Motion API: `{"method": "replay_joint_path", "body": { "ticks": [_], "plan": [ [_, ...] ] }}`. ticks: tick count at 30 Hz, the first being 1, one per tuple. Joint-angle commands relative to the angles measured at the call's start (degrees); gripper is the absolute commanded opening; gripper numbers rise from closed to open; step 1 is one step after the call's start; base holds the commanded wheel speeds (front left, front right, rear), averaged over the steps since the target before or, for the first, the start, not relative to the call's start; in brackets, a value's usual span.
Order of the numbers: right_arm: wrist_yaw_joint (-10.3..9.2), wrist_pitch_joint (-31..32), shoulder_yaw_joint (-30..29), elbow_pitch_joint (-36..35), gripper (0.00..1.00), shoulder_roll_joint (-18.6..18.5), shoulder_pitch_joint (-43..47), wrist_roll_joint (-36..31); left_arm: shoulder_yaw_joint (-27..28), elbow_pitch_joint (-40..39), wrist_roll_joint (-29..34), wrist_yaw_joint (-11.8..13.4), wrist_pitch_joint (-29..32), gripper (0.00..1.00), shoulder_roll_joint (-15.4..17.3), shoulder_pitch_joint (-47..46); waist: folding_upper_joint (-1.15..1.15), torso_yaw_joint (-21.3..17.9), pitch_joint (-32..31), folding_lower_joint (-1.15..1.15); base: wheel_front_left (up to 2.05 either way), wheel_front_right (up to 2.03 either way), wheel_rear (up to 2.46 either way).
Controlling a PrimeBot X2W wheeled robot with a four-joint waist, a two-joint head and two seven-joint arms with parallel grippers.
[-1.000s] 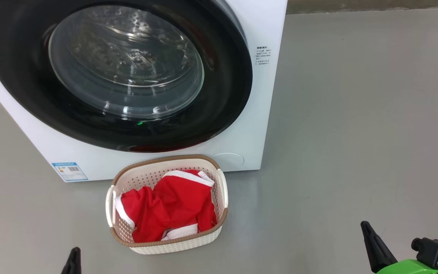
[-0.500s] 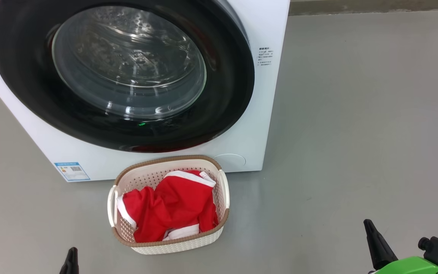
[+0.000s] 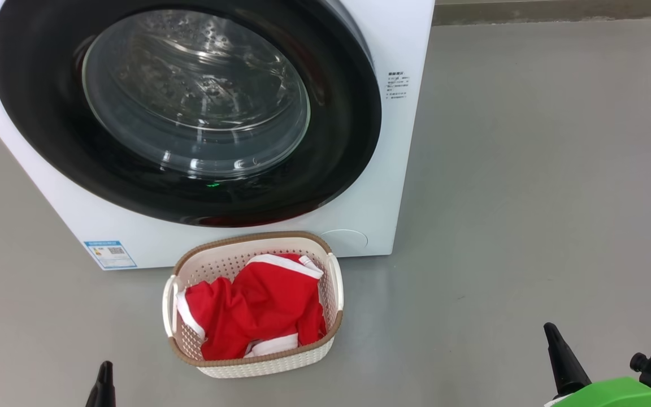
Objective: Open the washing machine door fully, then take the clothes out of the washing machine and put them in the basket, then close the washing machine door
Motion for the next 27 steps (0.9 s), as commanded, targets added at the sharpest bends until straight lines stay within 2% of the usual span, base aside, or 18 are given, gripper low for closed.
{"method": "replay_joint_path", "body": {
  "ticks": [1,27],
  "plan": [
    [-0.04,0.3,0.1,-1.7,0.0,-0.4,-2.2,1.4,1.3,-1.4,-1.4,-0.1,0.3,0.0,0.8,-2.7,0.0,0.0,0.0,0.0,0.0,0.0,0.0],
    [-0.06,4.9,-2.0,-3.3,0.0,1.4,-3.2,15.9,3.4,-1.7,-16.9,-0.1,4.8,0.0,-0.4,-5.0,0.0,0.8,-0.5,0.0,0.0,0.0,0.0]
  ]
}}
